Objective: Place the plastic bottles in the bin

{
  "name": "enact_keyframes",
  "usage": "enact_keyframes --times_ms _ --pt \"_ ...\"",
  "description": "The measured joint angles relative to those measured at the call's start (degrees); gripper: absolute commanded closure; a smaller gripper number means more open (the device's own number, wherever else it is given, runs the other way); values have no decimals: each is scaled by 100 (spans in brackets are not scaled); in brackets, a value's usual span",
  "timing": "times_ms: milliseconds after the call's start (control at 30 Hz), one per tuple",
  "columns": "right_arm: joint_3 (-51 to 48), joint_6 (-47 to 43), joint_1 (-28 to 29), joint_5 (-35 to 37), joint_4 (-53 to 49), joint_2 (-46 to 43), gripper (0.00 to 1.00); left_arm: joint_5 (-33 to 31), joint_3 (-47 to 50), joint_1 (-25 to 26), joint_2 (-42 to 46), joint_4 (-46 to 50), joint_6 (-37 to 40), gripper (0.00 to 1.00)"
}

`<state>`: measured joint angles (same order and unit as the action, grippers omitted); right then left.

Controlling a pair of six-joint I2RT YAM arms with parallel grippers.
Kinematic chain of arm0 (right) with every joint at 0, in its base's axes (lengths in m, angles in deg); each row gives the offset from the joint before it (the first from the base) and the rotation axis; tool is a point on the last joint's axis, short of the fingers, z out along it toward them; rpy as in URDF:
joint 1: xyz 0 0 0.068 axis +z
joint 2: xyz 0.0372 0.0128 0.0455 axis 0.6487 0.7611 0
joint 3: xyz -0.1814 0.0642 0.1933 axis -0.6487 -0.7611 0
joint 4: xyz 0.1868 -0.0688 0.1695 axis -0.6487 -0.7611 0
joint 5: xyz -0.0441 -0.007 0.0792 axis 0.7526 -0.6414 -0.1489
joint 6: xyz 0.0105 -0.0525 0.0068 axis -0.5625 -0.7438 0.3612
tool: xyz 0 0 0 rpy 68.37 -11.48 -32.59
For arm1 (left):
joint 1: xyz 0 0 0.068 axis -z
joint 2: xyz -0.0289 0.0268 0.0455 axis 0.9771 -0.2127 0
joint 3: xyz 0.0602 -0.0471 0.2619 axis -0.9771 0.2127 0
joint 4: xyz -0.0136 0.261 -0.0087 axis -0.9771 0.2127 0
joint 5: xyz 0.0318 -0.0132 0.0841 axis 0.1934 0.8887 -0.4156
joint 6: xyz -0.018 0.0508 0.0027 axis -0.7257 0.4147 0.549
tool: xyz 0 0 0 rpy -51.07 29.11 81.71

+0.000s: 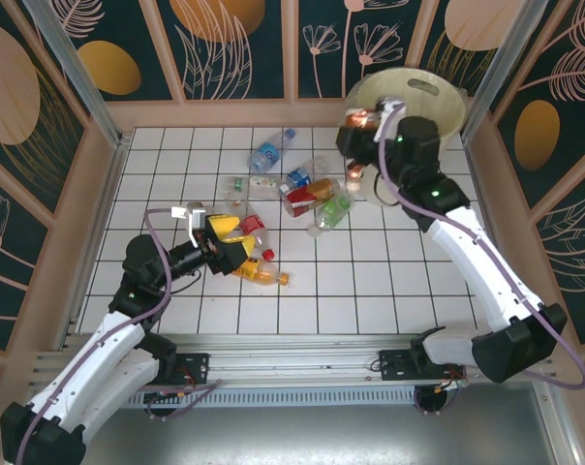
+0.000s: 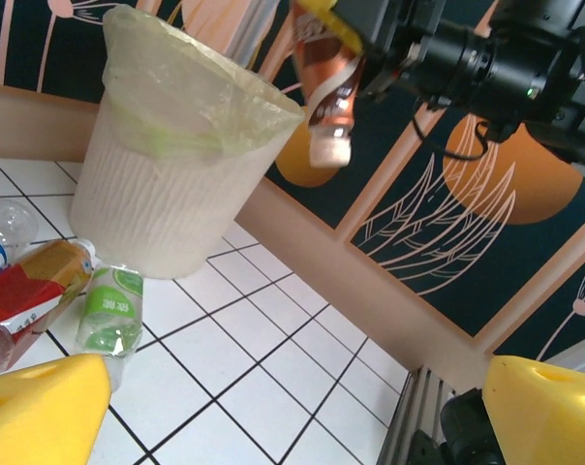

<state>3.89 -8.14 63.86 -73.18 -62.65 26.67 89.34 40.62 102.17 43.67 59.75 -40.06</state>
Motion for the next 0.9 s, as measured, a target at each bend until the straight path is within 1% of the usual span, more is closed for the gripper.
enact_keyframes --times_ms 167,233,400,567,667,800,900 --pt "826 -44 -643 59 85 424 49 -107 61 0 -2 -107 -11 1" --pt "1191 -39 -879 87 111 734 49 -120 61 0 -2 -107 -9 1" --pt "2020 31 -1281 437 170 1635 49 -129 61 0 -2 -94 20 1" --pt "2951 52 -1460 957 13 2662 49 -144 55 0 -4 -7 81 1" --pt "3803 72 -1502 1272 -330 3370 49 -146 35 0 -4 74 122 1" --pt "5226 267 -1550 1432 -1082 4391 49 -181 15 0 -4 166 162 2" --pt "5764 490 -1598 1421 -1545 4868 49 -210 15 0 -4 214 188 1"
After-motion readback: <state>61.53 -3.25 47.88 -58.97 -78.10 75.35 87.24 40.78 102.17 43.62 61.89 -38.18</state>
